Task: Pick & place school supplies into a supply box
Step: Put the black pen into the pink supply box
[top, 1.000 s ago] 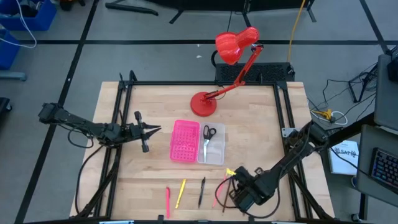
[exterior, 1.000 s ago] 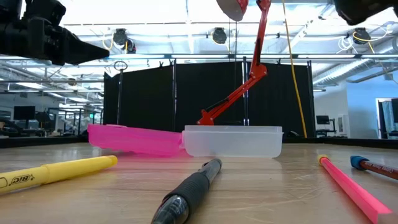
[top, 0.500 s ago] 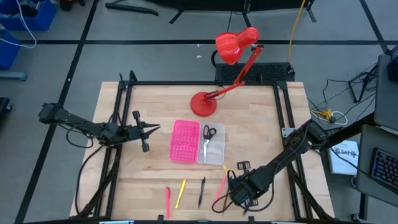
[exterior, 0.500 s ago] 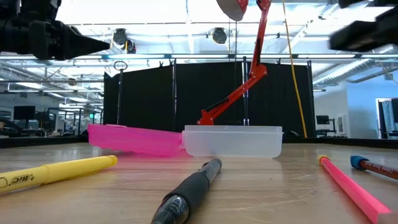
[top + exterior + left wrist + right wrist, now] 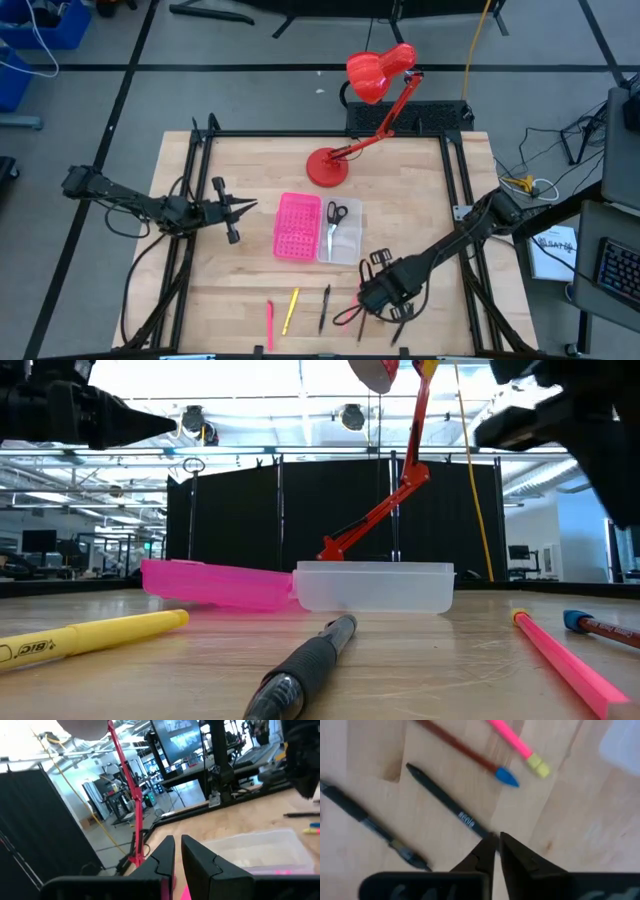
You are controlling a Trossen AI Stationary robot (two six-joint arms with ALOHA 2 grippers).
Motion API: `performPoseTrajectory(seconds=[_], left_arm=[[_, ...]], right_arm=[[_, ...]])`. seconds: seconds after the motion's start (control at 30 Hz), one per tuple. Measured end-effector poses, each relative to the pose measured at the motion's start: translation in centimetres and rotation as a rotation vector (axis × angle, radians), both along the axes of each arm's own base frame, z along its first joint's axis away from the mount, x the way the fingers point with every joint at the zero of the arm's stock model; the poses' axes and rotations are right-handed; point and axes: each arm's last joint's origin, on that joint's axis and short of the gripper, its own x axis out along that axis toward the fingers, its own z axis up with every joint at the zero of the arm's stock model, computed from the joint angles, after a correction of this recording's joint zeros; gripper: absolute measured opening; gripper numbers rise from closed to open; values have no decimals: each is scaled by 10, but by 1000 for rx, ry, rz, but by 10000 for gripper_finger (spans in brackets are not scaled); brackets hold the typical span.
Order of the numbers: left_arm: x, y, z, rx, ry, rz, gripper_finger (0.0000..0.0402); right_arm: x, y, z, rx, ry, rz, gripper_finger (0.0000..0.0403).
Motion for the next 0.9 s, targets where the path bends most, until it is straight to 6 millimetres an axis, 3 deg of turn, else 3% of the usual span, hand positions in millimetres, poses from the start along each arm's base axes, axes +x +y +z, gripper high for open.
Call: performPoseTrajectory(seconds=[0.4,0.67,0.9], left_arm=[[0,0,4,-196,-85,-24,42],[0,0,1,-258,-79,-30,42],[0,0,0,-263,-65,-29,42]], right_arm=[[-9,20,0,-48,-67,316,137],[-18,31,-1,-54,-73,464,153],[-18,30,-23,-34,-124,564,152]])
